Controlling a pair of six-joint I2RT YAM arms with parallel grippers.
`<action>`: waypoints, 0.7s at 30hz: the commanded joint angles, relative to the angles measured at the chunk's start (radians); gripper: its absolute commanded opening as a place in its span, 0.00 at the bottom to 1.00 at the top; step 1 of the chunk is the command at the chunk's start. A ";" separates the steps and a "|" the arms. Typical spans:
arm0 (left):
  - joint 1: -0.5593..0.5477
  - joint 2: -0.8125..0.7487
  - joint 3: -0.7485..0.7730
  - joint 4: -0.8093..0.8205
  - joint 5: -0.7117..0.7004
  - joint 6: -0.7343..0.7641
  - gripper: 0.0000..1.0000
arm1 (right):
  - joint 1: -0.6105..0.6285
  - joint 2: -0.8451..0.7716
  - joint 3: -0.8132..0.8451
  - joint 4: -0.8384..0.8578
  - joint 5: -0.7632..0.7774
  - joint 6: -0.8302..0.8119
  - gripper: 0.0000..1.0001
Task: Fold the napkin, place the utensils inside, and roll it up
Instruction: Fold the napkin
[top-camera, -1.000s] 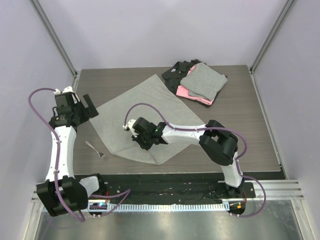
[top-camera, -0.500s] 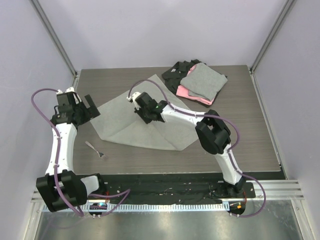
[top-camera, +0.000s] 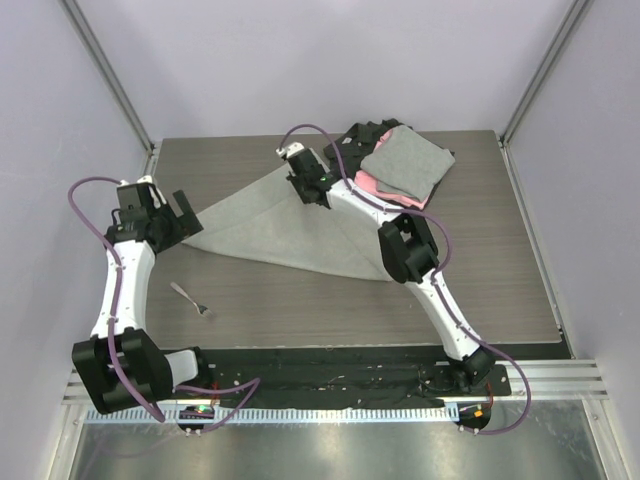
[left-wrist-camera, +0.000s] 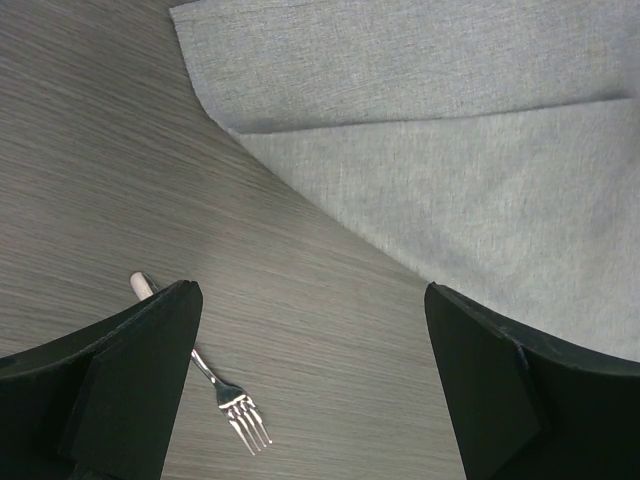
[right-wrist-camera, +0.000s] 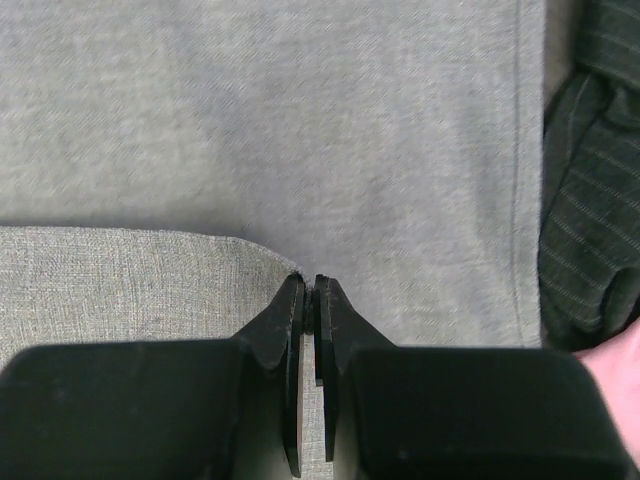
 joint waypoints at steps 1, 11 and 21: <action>0.002 0.013 -0.005 0.043 0.023 0.001 1.00 | -0.011 0.054 0.138 0.058 0.074 0.005 0.01; 0.003 0.027 -0.006 0.047 0.040 0.001 1.00 | -0.045 0.154 0.209 0.234 0.169 -0.035 0.01; 0.002 0.038 -0.006 0.049 0.044 0.001 1.00 | -0.059 0.206 0.247 0.420 0.185 -0.117 0.01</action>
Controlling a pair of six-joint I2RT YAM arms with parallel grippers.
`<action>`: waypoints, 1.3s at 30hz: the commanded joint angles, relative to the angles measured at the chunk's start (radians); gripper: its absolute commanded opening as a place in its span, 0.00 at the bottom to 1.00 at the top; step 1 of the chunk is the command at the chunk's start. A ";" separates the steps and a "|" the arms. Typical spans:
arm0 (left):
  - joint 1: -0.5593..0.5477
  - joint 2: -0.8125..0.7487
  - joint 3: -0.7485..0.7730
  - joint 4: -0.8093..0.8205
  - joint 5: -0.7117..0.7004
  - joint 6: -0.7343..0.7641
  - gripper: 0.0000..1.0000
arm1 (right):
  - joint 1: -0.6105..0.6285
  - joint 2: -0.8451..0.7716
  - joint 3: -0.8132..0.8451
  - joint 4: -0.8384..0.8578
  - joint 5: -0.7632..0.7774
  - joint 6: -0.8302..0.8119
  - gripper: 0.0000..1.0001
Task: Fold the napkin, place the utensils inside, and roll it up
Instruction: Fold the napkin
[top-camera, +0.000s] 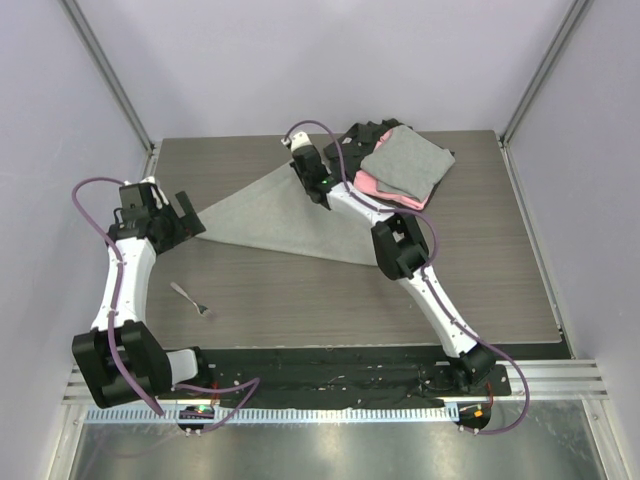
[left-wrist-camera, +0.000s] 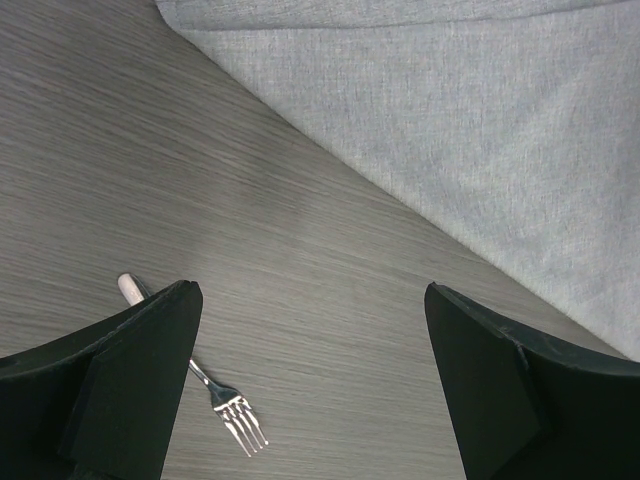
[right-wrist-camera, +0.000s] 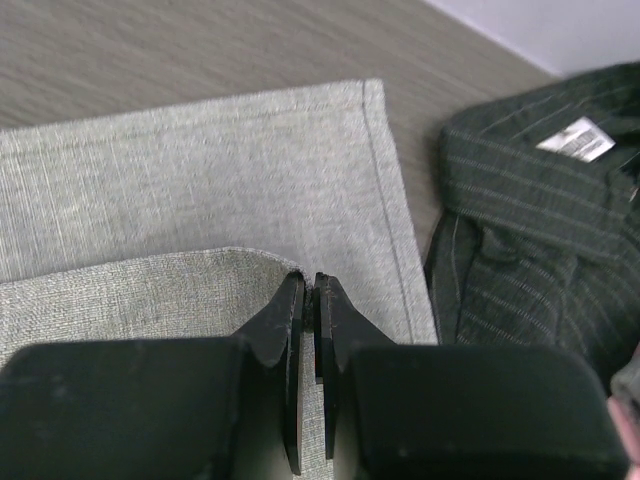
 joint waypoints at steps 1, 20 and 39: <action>0.002 0.007 -0.001 0.037 0.020 0.002 1.00 | -0.006 0.006 0.061 0.164 0.029 -0.057 0.01; 0.003 0.018 0.005 0.037 0.030 0.005 1.00 | -0.020 0.127 0.146 0.370 0.021 -0.161 0.01; 0.002 0.033 0.008 0.039 0.042 0.002 1.00 | -0.037 0.169 0.173 0.462 0.035 -0.200 0.01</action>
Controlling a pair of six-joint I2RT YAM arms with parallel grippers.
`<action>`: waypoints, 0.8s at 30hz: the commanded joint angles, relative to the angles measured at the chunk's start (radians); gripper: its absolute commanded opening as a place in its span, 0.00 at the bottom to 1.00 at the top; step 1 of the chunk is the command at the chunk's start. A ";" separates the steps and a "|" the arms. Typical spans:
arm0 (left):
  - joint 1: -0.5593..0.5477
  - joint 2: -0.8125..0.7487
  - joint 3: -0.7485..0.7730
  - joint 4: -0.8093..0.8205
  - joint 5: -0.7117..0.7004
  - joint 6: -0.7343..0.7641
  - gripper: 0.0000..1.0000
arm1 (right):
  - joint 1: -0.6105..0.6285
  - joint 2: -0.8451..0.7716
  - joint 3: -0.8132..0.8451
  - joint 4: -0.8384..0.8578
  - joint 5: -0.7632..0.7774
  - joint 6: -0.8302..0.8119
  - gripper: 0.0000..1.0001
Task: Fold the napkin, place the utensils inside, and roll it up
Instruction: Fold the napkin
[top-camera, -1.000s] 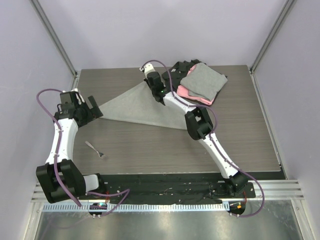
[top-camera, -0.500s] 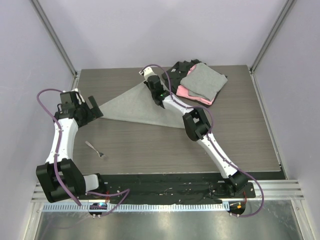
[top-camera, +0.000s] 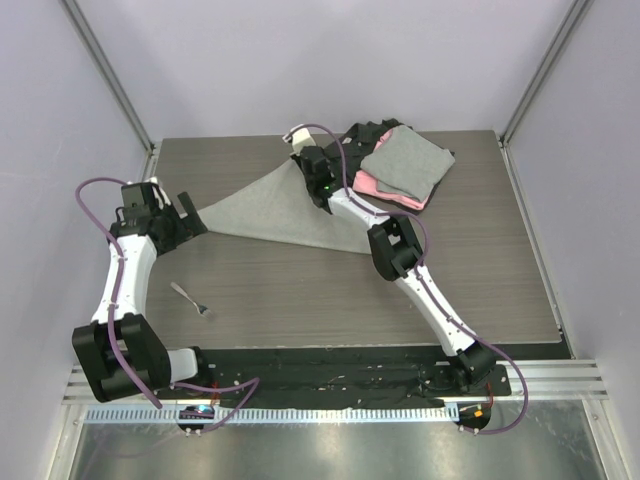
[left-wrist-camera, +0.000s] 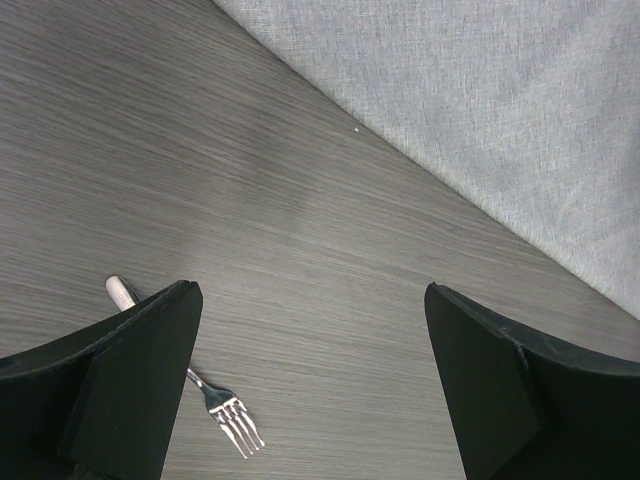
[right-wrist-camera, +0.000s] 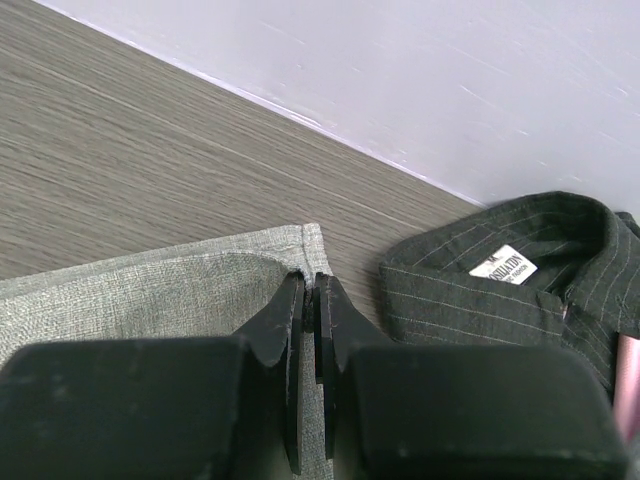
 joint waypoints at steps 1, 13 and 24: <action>0.002 0.003 0.008 0.033 0.022 0.002 1.00 | -0.007 0.010 0.048 0.079 0.020 -0.018 0.01; 0.002 0.004 0.008 0.035 0.037 -0.001 1.00 | 0.000 0.000 0.032 0.088 0.006 -0.041 0.01; 0.000 -0.005 0.008 0.038 0.050 -0.004 1.00 | 0.026 -0.019 0.009 0.100 0.026 -0.095 0.01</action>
